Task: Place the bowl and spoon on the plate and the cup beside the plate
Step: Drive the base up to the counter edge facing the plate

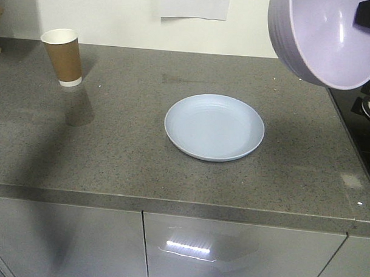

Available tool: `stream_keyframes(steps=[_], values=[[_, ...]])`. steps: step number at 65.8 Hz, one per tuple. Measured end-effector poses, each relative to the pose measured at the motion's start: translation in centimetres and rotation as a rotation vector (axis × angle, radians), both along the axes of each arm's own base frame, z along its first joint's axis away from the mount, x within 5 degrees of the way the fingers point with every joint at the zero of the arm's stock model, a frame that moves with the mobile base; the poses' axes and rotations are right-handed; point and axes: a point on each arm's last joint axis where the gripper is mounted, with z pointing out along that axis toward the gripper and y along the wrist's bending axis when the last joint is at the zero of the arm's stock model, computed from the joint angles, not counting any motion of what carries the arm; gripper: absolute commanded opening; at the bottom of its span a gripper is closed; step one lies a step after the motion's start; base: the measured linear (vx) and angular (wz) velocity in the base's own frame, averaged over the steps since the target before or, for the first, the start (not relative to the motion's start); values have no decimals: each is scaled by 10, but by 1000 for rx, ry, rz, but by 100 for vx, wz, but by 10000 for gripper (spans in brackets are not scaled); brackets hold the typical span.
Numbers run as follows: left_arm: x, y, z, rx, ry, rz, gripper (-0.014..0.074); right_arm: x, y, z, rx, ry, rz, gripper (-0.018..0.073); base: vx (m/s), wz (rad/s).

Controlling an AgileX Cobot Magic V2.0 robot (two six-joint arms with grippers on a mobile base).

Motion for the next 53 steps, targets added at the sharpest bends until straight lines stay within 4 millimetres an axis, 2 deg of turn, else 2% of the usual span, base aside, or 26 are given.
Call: stream_keyframes(steps=[53], values=[[0, 0, 0, 0, 0, 0, -6, 0, 0, 0, 0, 0, 0, -6, 2, -8]])
